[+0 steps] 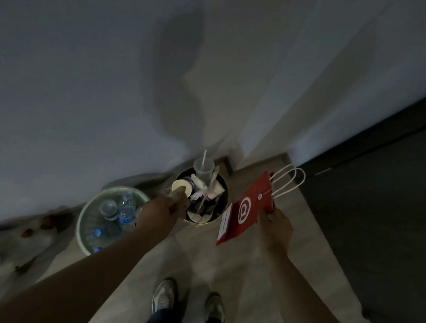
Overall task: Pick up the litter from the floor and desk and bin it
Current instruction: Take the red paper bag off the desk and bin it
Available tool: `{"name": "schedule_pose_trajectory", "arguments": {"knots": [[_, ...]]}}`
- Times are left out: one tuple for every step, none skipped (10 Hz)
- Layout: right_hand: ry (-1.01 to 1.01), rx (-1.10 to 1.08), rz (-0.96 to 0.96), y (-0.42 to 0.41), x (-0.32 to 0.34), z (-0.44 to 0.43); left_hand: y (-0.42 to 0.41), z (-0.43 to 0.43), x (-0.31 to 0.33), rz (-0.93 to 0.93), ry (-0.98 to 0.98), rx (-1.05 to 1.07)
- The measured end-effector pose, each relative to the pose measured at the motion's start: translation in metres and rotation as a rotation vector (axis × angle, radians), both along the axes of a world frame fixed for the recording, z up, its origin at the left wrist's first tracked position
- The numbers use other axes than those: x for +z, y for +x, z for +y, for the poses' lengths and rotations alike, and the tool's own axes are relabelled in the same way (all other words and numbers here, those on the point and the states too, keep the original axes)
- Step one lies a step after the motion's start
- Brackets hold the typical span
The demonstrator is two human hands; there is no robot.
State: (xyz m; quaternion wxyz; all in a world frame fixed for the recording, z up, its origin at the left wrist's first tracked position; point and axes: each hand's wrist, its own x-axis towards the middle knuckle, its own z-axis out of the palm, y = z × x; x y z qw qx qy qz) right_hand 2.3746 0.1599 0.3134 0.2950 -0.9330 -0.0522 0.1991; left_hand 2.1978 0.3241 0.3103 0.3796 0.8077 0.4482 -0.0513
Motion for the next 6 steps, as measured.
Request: {"name": "schedule_pose_trajectory", "arguments": {"knots": [[0.042,-0.027,0.005,0.014,-0.049,0.015,0.019,0.001,-0.054,0.028,-0.054,0.044],[0.095,-0.060,-0.024,0.027,-0.100,0.027,0.038,0.003,-0.108,0.065,-0.072,0.052],[0.122,-0.082,-0.056,0.032,-0.148,0.039,0.054,0.005,-0.157,0.047,-0.082,0.065],[0.149,-0.104,-0.100,0.031,-0.189,0.045,0.066,0.000,-0.199,-0.015,-0.101,0.066],[0.126,-0.059,-0.079,0.031,-0.225,0.047,0.077,0.000,-0.236,0.056,-0.104,0.040],[0.033,0.039,0.053,0.028,-0.255,0.050,0.087,-0.004,-0.264,0.077,-0.065,0.019]]}}
